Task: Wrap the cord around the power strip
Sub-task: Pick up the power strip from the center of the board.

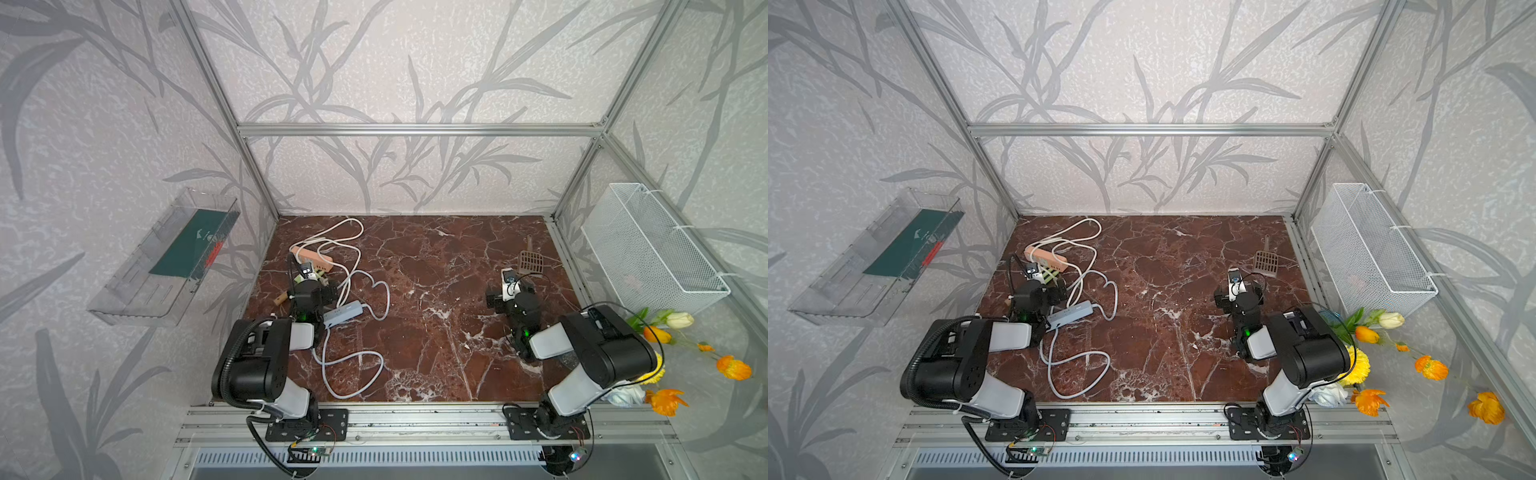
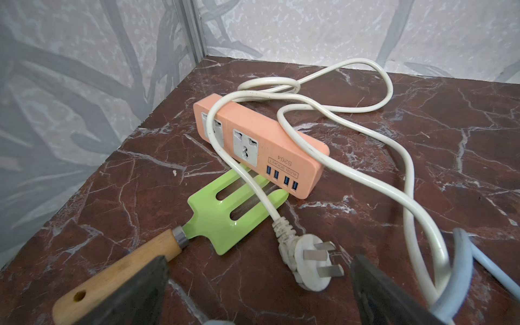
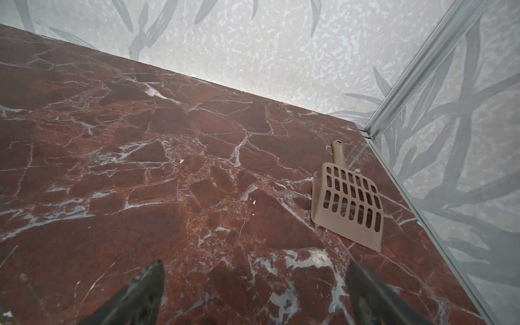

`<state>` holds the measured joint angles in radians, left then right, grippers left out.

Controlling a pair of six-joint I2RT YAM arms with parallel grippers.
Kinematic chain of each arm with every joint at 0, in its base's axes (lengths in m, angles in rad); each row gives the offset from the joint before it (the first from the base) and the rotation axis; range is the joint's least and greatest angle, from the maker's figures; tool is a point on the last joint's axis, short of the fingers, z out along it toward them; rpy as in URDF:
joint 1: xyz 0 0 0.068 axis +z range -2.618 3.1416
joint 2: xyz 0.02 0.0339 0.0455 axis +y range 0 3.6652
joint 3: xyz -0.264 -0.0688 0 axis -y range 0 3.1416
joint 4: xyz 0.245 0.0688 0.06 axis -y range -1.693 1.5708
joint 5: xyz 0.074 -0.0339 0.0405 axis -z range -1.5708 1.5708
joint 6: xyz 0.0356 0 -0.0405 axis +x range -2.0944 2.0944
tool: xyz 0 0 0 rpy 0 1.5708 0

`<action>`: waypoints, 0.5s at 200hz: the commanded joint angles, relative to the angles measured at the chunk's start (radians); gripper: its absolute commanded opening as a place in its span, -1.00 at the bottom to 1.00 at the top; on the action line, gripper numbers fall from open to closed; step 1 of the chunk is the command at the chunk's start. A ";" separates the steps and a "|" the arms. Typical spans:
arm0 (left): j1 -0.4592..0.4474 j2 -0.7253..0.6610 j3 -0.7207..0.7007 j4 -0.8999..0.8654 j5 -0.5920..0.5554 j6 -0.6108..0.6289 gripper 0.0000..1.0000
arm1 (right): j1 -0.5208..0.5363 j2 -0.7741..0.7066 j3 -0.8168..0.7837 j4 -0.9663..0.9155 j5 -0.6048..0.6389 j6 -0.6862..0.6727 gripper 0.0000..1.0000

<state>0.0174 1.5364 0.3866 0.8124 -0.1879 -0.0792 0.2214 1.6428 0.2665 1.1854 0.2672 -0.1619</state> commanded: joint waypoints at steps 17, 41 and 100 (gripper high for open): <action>0.007 -0.020 0.017 -0.004 0.016 0.009 0.99 | -0.001 -0.020 0.016 0.026 -0.006 0.005 0.98; 0.007 -0.019 0.017 -0.003 0.014 0.009 0.99 | -0.001 -0.020 0.017 0.026 -0.007 0.005 0.98; 0.008 -0.021 0.016 -0.004 0.019 0.007 0.99 | -0.004 -0.024 0.048 -0.037 0.082 0.039 0.98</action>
<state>0.0177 1.5330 0.3870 0.8108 -0.1802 -0.0792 0.2214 1.6428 0.2714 1.1809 0.2848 -0.1547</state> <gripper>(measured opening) 0.997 0.991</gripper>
